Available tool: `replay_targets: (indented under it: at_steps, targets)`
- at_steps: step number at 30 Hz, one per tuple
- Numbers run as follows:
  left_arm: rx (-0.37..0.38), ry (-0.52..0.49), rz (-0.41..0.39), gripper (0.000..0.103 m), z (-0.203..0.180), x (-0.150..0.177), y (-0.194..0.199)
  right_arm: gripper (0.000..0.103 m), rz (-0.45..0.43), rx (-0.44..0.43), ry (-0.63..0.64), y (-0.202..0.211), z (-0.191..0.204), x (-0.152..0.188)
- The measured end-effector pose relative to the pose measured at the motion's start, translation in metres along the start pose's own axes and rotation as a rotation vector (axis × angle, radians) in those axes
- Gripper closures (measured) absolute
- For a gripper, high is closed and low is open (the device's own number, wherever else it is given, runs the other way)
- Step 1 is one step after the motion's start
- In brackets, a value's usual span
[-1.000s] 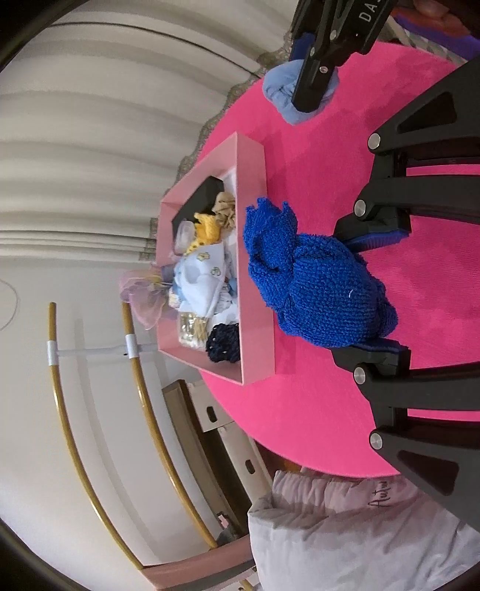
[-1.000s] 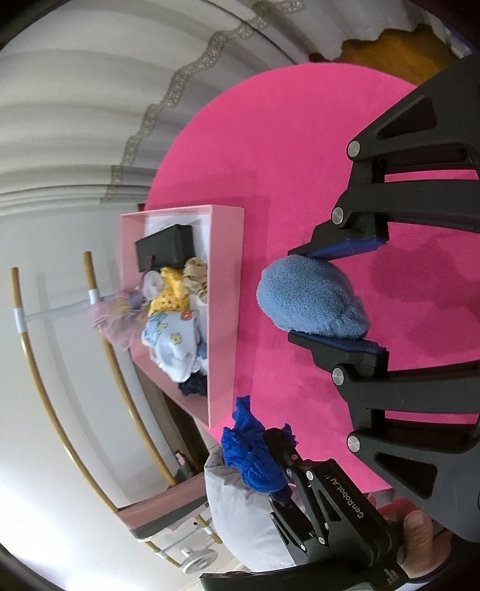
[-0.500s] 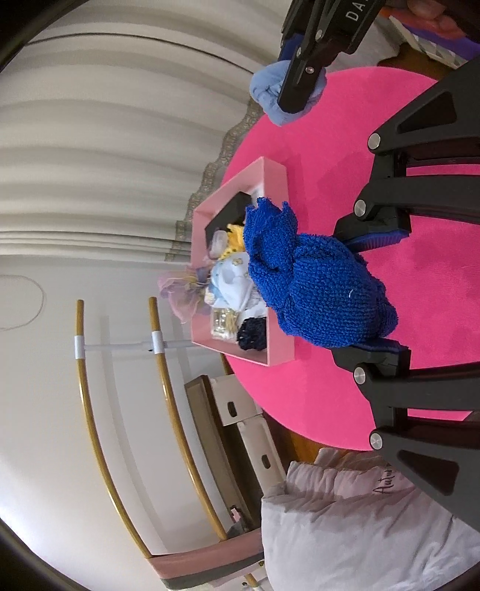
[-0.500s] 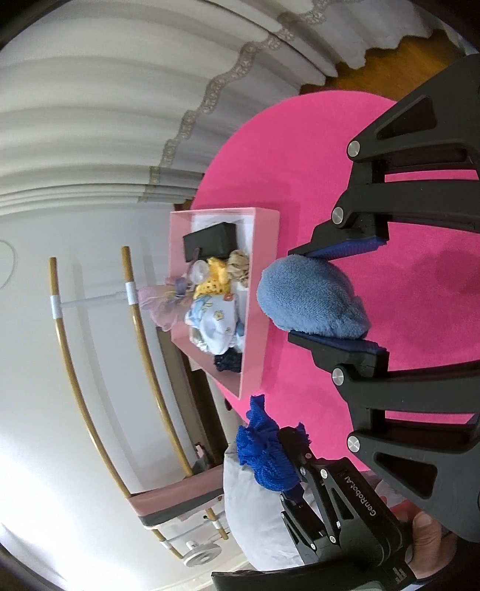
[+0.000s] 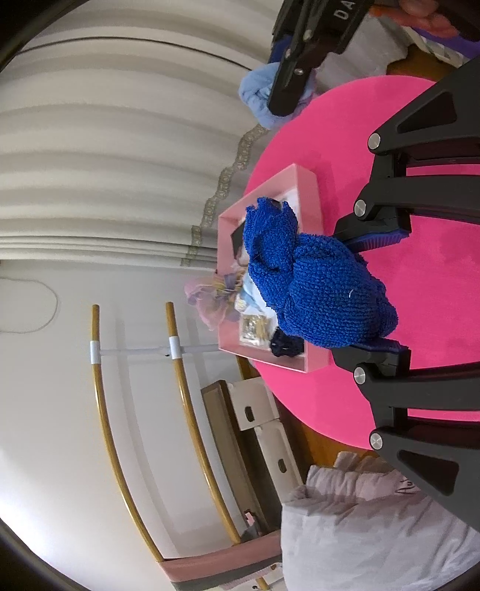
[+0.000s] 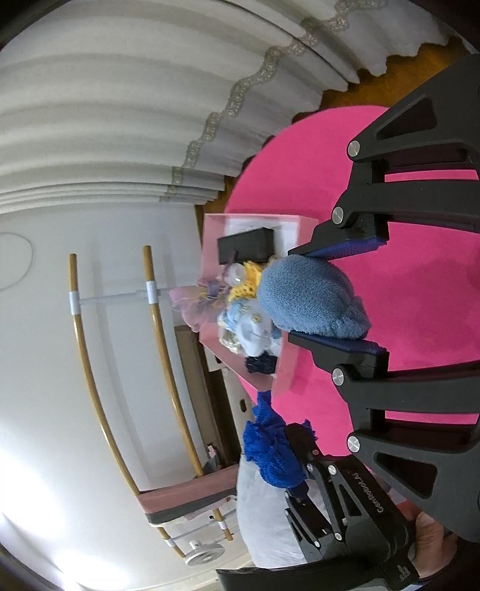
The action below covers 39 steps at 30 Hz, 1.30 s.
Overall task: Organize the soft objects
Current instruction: 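Carry the blue knit and sock ball into the pink box and release both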
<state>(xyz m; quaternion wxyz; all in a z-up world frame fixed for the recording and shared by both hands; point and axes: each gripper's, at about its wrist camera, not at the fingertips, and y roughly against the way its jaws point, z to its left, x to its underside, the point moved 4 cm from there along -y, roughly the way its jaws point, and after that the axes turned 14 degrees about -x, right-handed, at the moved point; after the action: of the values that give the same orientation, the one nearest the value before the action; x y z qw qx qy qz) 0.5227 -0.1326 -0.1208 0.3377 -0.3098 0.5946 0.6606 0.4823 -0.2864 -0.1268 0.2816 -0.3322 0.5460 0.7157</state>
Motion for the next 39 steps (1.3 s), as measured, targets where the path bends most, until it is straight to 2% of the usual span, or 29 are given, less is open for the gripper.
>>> replay_targets:
  at_steps: [7, 15, 28, 39]
  targets:
    - [0.036, 0.029, -0.014, 0.067, -0.011, -0.042, -0.028, 0.069, -0.039, 0.015, 0.017, -0.006, -0.023, -0.048]
    - [0.087, 0.065, 0.018, 0.067, -0.022, -0.09, -0.087, 0.069, 0.0, 0.002, -0.014, -0.048, -0.059, -0.089]
    - [0.129, 0.067, 0.104, 0.067, -0.049, -0.133, -0.199, 0.069, 0.103, -0.011, -0.074, -0.121, -0.099, -0.086]
    - [0.136, 0.058, 0.173, 0.065, -0.075, -0.136, -0.264, 0.068, 0.174, -0.013, -0.13, -0.154, -0.122, -0.069]
